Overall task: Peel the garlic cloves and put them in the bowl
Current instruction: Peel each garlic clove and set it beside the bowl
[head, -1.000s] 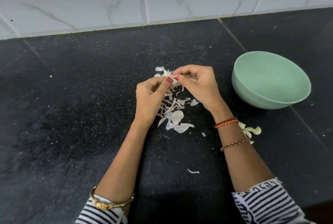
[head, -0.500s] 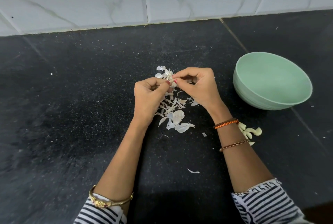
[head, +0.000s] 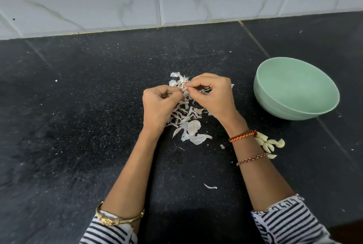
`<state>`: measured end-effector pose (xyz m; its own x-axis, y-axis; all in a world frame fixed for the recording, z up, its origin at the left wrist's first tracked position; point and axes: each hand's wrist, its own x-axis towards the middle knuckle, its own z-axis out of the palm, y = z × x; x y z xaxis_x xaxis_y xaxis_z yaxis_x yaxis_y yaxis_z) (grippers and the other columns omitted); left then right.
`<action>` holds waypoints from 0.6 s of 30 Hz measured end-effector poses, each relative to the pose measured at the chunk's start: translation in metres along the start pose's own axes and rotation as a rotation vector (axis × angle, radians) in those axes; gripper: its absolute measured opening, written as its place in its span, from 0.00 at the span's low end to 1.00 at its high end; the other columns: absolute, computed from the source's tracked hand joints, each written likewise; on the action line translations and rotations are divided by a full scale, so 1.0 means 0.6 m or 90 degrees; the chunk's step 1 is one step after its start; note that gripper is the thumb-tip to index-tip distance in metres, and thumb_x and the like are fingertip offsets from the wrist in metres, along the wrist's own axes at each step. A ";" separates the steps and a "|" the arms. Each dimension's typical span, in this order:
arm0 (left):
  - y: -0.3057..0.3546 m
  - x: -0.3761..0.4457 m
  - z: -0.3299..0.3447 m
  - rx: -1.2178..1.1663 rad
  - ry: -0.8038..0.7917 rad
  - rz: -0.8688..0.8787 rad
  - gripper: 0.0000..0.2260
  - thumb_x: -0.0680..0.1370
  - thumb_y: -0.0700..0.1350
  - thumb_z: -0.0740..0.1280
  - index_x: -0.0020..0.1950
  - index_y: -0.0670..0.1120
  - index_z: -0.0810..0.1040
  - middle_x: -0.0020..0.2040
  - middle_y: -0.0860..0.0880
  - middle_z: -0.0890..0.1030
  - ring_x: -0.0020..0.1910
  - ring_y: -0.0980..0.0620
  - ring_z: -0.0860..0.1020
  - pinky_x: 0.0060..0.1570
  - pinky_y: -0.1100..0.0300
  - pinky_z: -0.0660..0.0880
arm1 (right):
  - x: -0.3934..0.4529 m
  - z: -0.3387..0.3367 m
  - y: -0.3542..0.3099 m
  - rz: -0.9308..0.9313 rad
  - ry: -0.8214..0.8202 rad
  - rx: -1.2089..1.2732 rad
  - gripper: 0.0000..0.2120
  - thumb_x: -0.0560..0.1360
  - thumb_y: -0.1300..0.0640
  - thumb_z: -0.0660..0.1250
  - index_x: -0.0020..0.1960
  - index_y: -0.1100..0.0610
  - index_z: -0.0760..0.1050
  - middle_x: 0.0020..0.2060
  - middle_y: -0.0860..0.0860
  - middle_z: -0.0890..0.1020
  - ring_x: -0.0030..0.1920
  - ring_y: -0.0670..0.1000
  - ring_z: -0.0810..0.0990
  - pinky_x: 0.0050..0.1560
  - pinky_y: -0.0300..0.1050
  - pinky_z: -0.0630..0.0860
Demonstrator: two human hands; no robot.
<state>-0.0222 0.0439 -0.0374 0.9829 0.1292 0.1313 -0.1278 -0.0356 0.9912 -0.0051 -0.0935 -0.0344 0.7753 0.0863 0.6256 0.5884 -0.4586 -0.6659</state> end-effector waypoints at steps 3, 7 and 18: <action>0.002 -0.001 0.000 -0.010 -0.002 0.010 0.07 0.69 0.37 0.71 0.31 0.46 0.81 0.28 0.53 0.81 0.31 0.55 0.76 0.36 0.61 0.75 | 0.000 0.001 -0.002 0.005 0.014 0.002 0.04 0.66 0.67 0.70 0.40 0.63 0.83 0.36 0.48 0.81 0.38 0.46 0.80 0.38 0.38 0.78; 0.002 -0.003 0.002 -0.033 -0.003 0.015 0.08 0.67 0.37 0.71 0.30 0.46 0.79 0.26 0.55 0.78 0.30 0.54 0.72 0.31 0.65 0.70 | 0.001 -0.001 -0.002 -0.011 0.001 -0.011 0.04 0.65 0.67 0.70 0.39 0.62 0.83 0.35 0.52 0.83 0.36 0.47 0.80 0.37 0.39 0.78; 0.004 -0.002 0.012 -0.098 0.020 -0.046 0.17 0.69 0.27 0.65 0.24 0.43 0.68 0.19 0.58 0.68 0.21 0.63 0.63 0.22 0.70 0.62 | -0.001 -0.001 -0.010 0.049 -0.019 0.076 0.07 0.65 0.70 0.70 0.40 0.61 0.82 0.35 0.49 0.81 0.37 0.46 0.80 0.39 0.37 0.77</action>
<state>-0.0227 0.0365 -0.0355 0.9860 0.1565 0.0581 -0.0785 0.1273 0.9888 -0.0090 -0.0916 -0.0305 0.8246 0.0823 0.5597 0.5488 -0.3563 -0.7562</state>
